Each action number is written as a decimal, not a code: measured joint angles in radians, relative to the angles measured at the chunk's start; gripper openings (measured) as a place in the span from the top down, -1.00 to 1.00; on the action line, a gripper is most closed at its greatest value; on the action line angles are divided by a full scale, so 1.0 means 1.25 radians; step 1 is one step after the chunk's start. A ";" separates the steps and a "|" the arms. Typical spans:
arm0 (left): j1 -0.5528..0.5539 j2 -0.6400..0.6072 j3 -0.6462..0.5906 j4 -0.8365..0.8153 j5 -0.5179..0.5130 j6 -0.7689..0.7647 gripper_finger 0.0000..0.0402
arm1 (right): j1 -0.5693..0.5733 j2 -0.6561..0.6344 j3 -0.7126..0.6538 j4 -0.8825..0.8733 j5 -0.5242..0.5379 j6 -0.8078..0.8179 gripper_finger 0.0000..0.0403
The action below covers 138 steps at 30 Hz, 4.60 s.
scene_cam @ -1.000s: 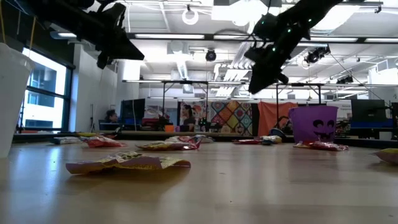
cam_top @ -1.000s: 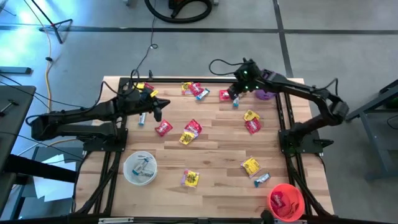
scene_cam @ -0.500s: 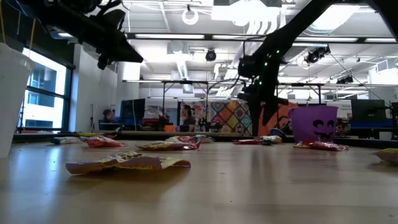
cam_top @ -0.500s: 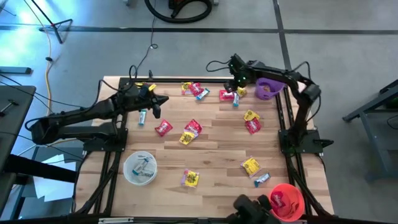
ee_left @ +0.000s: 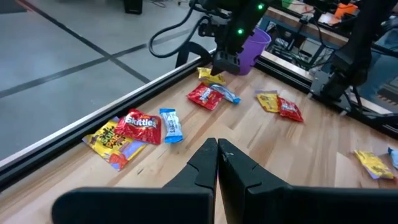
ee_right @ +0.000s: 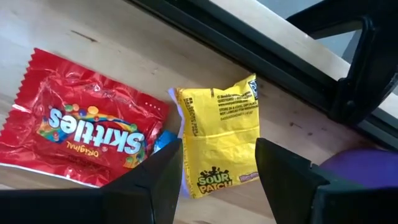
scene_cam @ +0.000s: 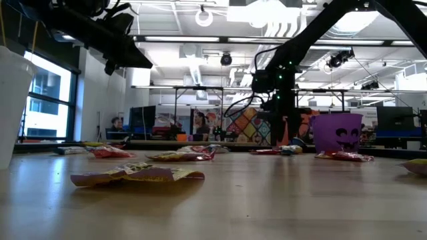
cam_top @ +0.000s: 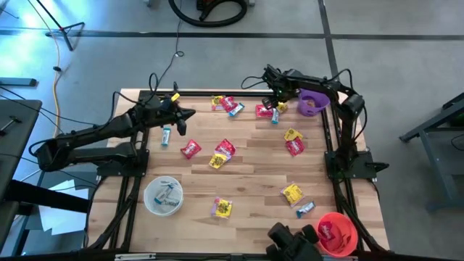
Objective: Sort candy
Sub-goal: Put the yellow candy into the purple bin, then put the red candy into the orange bin
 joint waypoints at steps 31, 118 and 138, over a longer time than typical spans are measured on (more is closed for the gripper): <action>0.002 0.000 0.000 -0.001 0.035 0.016 1.00 | 0.020 0.103 0.109 -0.079 0.020 0.091 -0.21; 0.001 0.000 0.003 -0.005 0.045 -0.014 1.00 | -0.220 -0.257 -0.075 -0.187 -0.002 0.077 0.36; 0.156 0.269 0.228 -0.204 0.266 0.145 1.00 | 0.028 -0.567 -0.088 -0.086 -0.001 0.034 0.98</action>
